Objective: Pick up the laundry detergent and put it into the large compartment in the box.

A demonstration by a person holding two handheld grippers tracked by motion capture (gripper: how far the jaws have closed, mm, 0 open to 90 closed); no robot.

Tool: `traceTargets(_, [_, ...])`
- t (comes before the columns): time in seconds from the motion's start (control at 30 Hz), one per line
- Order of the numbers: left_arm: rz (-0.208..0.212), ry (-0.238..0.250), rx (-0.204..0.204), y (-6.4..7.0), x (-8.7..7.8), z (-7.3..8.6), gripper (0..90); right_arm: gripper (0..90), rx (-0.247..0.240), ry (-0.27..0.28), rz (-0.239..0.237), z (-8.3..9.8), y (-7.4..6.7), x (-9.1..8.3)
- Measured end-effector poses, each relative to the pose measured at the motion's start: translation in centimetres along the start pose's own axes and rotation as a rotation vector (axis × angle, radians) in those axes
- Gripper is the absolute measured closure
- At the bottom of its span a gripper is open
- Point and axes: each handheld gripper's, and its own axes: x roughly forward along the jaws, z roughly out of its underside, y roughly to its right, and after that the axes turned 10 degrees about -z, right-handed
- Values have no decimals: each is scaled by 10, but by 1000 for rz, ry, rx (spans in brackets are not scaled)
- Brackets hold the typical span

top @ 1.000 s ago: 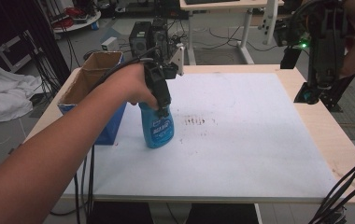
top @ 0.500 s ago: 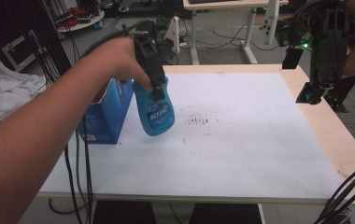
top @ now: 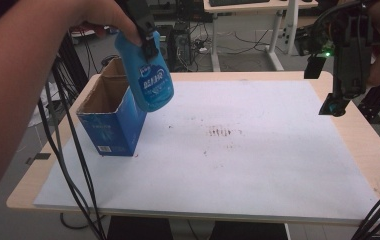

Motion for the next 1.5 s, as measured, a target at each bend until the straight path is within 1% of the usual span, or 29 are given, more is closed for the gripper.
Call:
traceTargets(0.17, [-22, -20, -65, -16, -13, 8, 389, 22, -4, -4, -6, -1, 2, 2])
traceTargets(0.3, [-20, -30, -120, -32, -19, 18, 390, 22, -3, -3, -9, 0, 3, 2])
traceTargets(0.37, [-22, -44, -149, -42, -20, 23, 390, 22, 1, -3, -9, 1, 4, 3])
traceTargets(0.5, [-49, -72, -208, -58, -19, 31, 390, 22, -1, -5, -11, 0, 5, 4])
traceTargets(0.6, [-67, -89, -250, -69, -14, 36, 390, 22, 1, -5, -14, -1, 6, 5])
traceTargets(0.67, [-70, -101, -278, -76, -10, 39, 389, 22, -2, -5, -17, -2, 7, 6])
traceTargets(0.7, [-68, -110, -279, -80, -7, 40, 389, 22, -1, -7, -19, -3, 8, 7])
traceTargets(0.73, [-66, -113, -291, -82, -4, 41, 390, 22, -3, -6, -21, -3, 8, 7])
traceTargets(0.83, [-64, -134, -299, -90, 5, 43, 389, 22, -3, -9, -22, -4, 10, 8])
traceTargets(0.93, [-65, -146, -299, -94, 16, 42, 389, 22, -3, -10, -26, -5, 12, 8])
traceTargets(1.0, [-64, -149, -297, -95, 23, 41, 389, 22, -1, -10, -26, -6, 13, 9])
traceTargets(1.03, [-62, -153, -287, -96, 27, 41, 389, 22, 3, -12, -27, -6, 14, 9])
traceTargets(1.07, [-61, -154, -285, -95, 31, 41, 389, 22, -2, -12, -28, -6, 15, 9])
traceTargets(1.13, [-54, -159, -282, -96, 40, 40, 389, 22, 5, -12, -27, -6, 15, 9])
traceTargets(1.2, [-44, -171, -273, -97, 50, 39, 389, 22, -1, -8, -27, -6, 16, 9])
traceTargets(1.23, [-44, -171, -273, -97, 50, 39, 389, 22, -1, -8, -27, -6, 16, 9])
traceTargets(1.27, [-33, -175, -268, -97, 61, 39, 389, 22, 1, -10, -26, -6, 16, 10])
traceTargets(1.4, [-4, -182, -254, -98, 85, 40, 389, 22, 7, -15, -34, -7, 17, 11])
traceTargets(1.43, [0, -182, -253, -98, 91, 40, 389, 22, 6, -15, -33, -7, 18, 11])
traceTargets(1.5, [4, -189, -237, -98, 101, 41, 389, 22, 5, -14, -34, -7, 19, 11])
